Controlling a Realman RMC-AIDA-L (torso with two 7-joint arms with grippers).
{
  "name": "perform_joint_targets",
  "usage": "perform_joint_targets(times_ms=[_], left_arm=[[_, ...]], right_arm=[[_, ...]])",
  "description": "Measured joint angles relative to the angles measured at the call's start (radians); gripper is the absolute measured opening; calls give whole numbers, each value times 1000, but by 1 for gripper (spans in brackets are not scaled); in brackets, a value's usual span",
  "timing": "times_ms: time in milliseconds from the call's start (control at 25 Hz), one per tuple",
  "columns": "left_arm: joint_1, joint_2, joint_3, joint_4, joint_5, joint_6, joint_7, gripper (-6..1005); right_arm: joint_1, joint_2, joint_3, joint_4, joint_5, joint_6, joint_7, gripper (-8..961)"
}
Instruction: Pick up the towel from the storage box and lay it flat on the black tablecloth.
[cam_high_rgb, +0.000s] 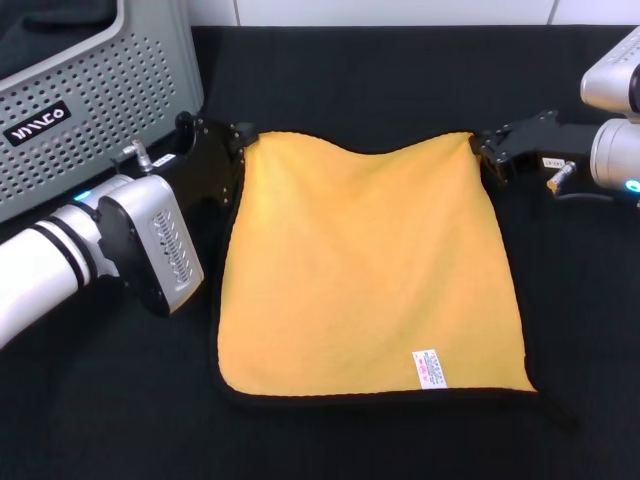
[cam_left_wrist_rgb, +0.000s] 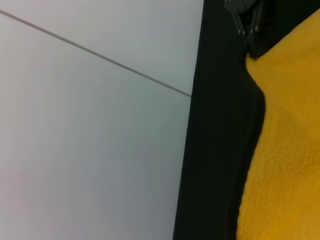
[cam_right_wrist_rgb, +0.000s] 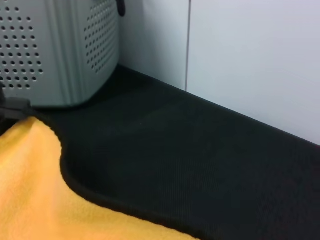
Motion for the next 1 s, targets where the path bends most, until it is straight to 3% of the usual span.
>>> perform_joint_targets(times_ms=[360,520,1000], left_arm=[[-14,-1,-6,-37,-41,-5,55,16],[-15,0,-5,-54,-96,-5,136,150],[2,0,0,-70,-119,61,287,462]], right_arm=[[-4,0,8,-1,11,16,0,108],[-17,0,13,-11,38,25,-2,114],[-61,0,6,-62,63,36,-9,372]])
